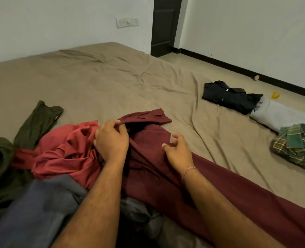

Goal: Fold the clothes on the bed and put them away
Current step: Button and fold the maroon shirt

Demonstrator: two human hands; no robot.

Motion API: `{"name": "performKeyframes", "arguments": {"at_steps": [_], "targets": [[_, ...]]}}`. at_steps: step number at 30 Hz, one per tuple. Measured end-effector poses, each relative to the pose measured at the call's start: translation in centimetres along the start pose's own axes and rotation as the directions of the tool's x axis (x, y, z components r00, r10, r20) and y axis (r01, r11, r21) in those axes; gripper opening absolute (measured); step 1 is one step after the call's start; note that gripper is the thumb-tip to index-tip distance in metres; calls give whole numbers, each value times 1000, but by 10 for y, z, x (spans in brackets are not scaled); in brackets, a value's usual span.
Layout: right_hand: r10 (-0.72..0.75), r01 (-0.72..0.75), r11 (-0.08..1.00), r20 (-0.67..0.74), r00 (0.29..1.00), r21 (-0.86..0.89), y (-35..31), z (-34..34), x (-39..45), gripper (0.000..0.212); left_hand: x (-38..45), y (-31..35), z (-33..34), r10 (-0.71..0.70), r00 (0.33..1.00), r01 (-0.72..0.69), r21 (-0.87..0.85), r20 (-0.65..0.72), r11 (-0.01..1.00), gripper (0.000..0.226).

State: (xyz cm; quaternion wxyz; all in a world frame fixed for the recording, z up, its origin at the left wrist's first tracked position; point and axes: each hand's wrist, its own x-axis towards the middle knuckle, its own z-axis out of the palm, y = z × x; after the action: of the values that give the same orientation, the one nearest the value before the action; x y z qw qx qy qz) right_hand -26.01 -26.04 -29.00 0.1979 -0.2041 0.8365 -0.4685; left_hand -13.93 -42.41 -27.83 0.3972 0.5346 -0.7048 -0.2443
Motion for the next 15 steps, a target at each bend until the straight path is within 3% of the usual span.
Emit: {"name": "performKeyframes", "arguments": {"at_steps": [3,5,8,11,13,15], "targets": [[190,-181,962,-27,981,206,-9,16,25,80,10,-8,-4,-233,972,218,-272,-22,937,19],[261,-250,933,-11,965,259,-13,25,42,101,12,-18,-2,-320,947,287,-439,-2,852,25],[263,-253,933,-5,965,257,-12,35,54,91,6,-18,-1,-388,919,345,-607,66,715,24],[185,-179,975,-35,982,130,-4,32,41,60,8,-16,-3,-478,865,421,-737,151,528,19],[130,-130,991,9,991,-41,4,25,31,66,10,-12,-4,-485,849,438,-794,210,423,22],[39,-40,974,-10,999,-222,13,14,20,85,4,-5,-5,-413,880,420,-792,235,444,27]]}}
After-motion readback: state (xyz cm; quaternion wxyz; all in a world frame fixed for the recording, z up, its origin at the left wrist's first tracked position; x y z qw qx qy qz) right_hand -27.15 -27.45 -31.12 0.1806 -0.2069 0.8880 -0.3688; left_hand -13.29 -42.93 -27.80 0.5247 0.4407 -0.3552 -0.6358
